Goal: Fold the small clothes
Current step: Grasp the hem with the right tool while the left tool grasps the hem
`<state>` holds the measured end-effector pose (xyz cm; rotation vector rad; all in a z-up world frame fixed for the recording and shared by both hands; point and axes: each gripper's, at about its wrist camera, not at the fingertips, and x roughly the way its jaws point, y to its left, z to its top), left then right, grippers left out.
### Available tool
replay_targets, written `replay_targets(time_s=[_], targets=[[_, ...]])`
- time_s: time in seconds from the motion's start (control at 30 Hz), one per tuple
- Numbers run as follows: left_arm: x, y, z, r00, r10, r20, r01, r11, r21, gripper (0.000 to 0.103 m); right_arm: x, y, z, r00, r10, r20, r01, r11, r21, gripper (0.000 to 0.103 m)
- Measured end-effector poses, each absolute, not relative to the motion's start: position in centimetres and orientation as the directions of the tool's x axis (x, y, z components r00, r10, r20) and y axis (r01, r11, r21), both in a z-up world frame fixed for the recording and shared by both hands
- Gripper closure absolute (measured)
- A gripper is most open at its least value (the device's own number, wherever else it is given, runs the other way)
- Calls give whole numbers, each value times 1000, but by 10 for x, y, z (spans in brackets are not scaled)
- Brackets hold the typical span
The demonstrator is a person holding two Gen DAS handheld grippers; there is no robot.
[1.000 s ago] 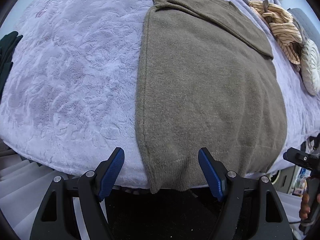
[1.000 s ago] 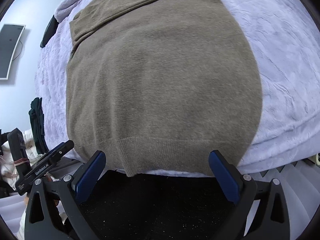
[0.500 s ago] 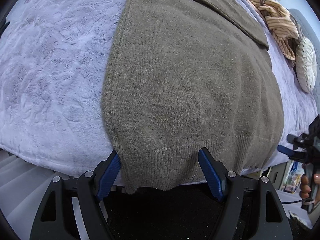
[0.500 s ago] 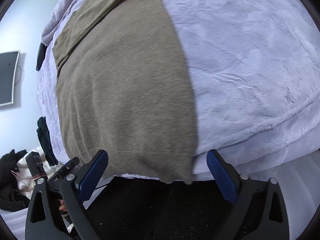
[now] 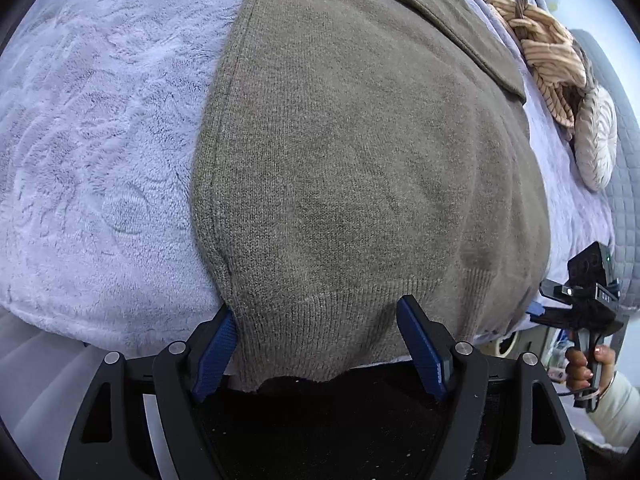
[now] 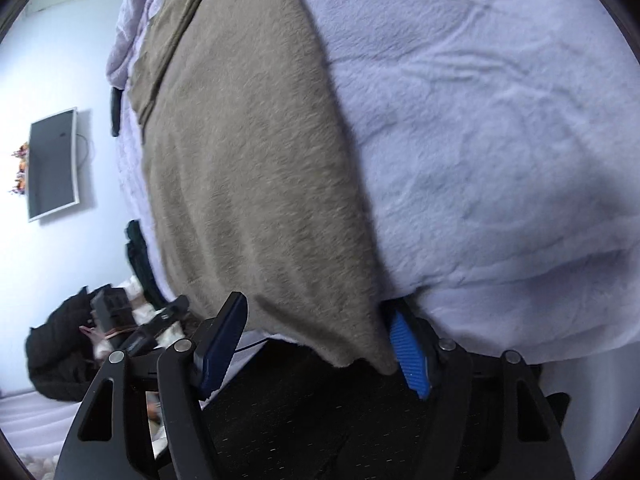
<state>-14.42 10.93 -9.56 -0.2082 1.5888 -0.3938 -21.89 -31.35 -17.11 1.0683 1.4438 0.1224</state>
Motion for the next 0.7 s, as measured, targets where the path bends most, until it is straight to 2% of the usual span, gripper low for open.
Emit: replay_targets(time_s=[0.1, 0.17, 0.23, 0.4, 0.47, 0.5, 0.57, 0.6, 0.63, 0.67, 0.7], targets=[[-145, 114, -84, -48, -494, -868, 76, 865, -496, 26, -214, -308, -160, 259, 709, -656, 479, 496, 725, 29], [-146, 113, -80, -35, -534, -845, 79, 841, -535, 26, -209, -304, -151, 291, 742, -603, 443, 455, 773, 29], [-146, 112, -86, -46, -505, -862, 79, 858, -507, 26, -203, -301, -149, 297, 755, -585, 432, 440, 787, 29], [-148, 108, -95, -64, -457, -887, 94, 882, -461, 26, -200, -298, -166, 265, 735, -624, 494, 452, 743, 30], [-148, 107, -94, -64, -435, -898, 101, 893, -440, 30, -203, -299, -167, 271, 728, -630, 509, 447, 735, 40], [-149, 108, -93, -57, -418, -907, 101, 901, -422, 40, -204, -299, -168, 270, 725, -634, 517, 447, 730, 43], [-147, 107, -93, -48, -382, -923, 84, 919, -385, 61, -205, -298, -169, 255, 715, -651, 534, 457, 711, 68], [-148, 112, -93, -44, -375, -926, 66, 924, -378, 68, -207, -300, -170, 244, 708, -663, 539, 469, 700, 74], [-148, 117, -94, -45, -386, -921, 40, 921, -388, 81, -208, -300, -170, 236, 701, -673, 542, 481, 690, 83], [-148, 119, -94, -44, -407, -912, 19, 913, -408, 87, -210, -301, -170, 236, 698, -676, 540, 484, 689, 85], [-149, 122, -93, -36, -421, -906, 4, 907, -422, 87, -210, -301, -168, 243, 700, -672, 539, 478, 693, 87]])
